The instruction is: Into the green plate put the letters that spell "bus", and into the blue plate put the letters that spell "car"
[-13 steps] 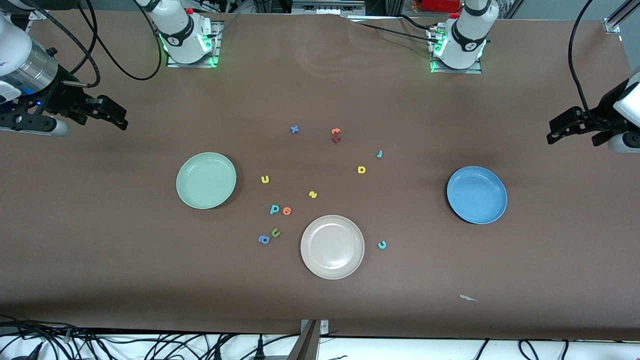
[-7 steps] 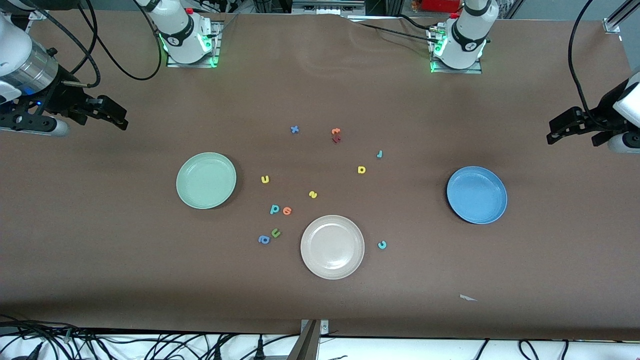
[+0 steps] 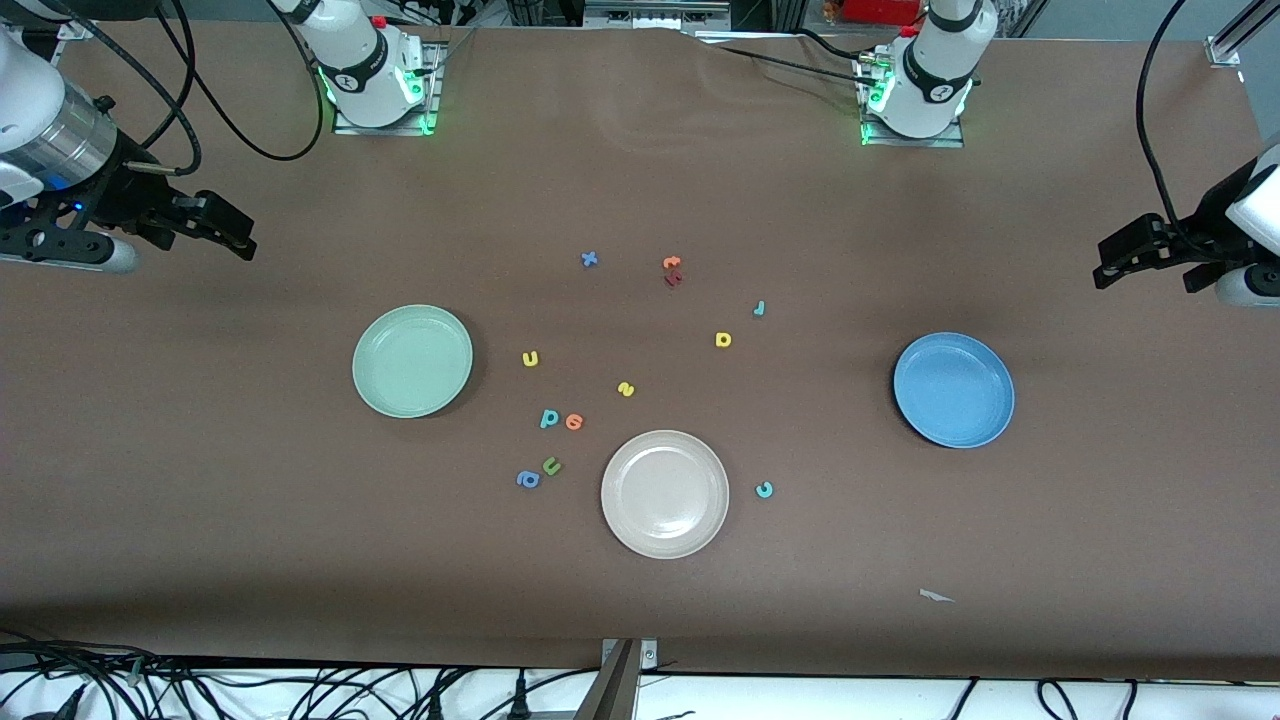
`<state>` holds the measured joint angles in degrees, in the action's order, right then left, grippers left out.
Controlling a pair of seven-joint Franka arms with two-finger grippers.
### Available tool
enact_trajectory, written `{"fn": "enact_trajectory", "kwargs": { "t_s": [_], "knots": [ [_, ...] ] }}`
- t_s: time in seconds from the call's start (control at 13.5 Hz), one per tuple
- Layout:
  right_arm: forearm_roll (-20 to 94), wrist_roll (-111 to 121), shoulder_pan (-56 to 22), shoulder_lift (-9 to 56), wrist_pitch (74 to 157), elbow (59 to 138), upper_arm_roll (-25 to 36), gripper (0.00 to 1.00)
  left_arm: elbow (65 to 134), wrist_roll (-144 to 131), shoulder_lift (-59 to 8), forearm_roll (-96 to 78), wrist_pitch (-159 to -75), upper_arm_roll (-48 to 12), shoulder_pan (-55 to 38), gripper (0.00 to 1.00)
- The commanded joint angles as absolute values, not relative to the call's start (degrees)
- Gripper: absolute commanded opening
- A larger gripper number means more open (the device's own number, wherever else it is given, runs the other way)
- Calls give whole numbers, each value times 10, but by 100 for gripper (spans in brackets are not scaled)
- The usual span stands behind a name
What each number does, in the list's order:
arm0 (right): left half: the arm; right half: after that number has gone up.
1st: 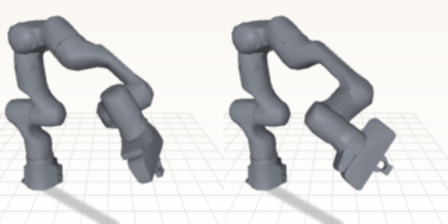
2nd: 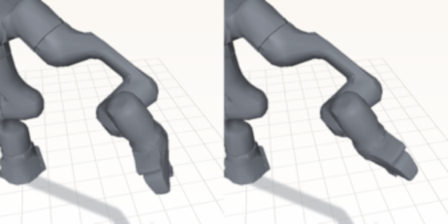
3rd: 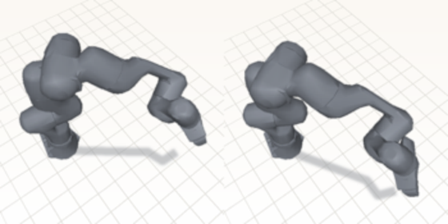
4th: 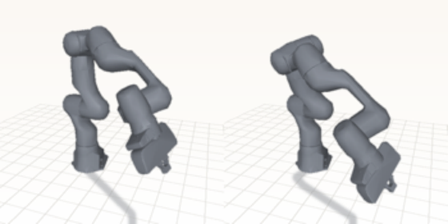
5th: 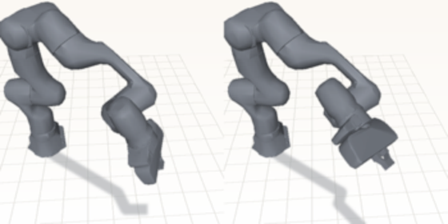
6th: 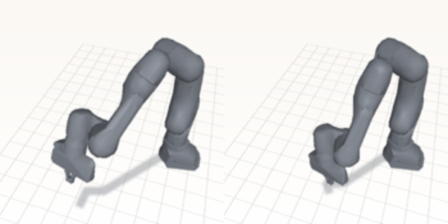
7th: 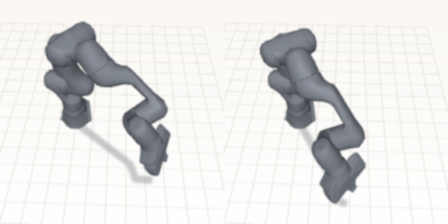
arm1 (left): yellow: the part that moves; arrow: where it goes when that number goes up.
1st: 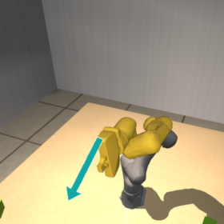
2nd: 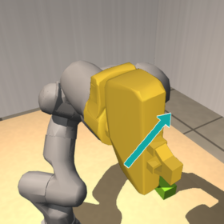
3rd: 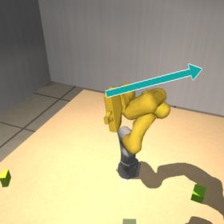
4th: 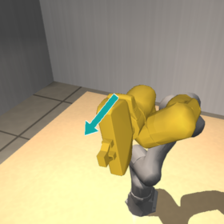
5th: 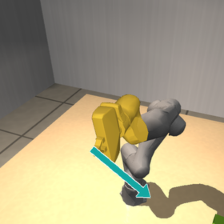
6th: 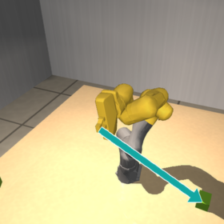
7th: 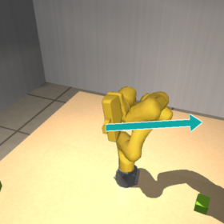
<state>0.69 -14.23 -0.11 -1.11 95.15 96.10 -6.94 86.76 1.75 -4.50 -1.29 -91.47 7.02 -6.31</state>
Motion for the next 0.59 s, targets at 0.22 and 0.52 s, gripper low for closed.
{"fn": "enact_trajectory", "kwargs": {
  "t_s": [0.22,0.52],
  "knots": [
    [-2,-142,-22,-8,948,968,-69,100,867,24,-68,4,-917,69,-69,100],
    [-2,-159,-47,26,945,972,-69,100,841,-33,-138,-2,-925,69,-118,100]
  ]
}}
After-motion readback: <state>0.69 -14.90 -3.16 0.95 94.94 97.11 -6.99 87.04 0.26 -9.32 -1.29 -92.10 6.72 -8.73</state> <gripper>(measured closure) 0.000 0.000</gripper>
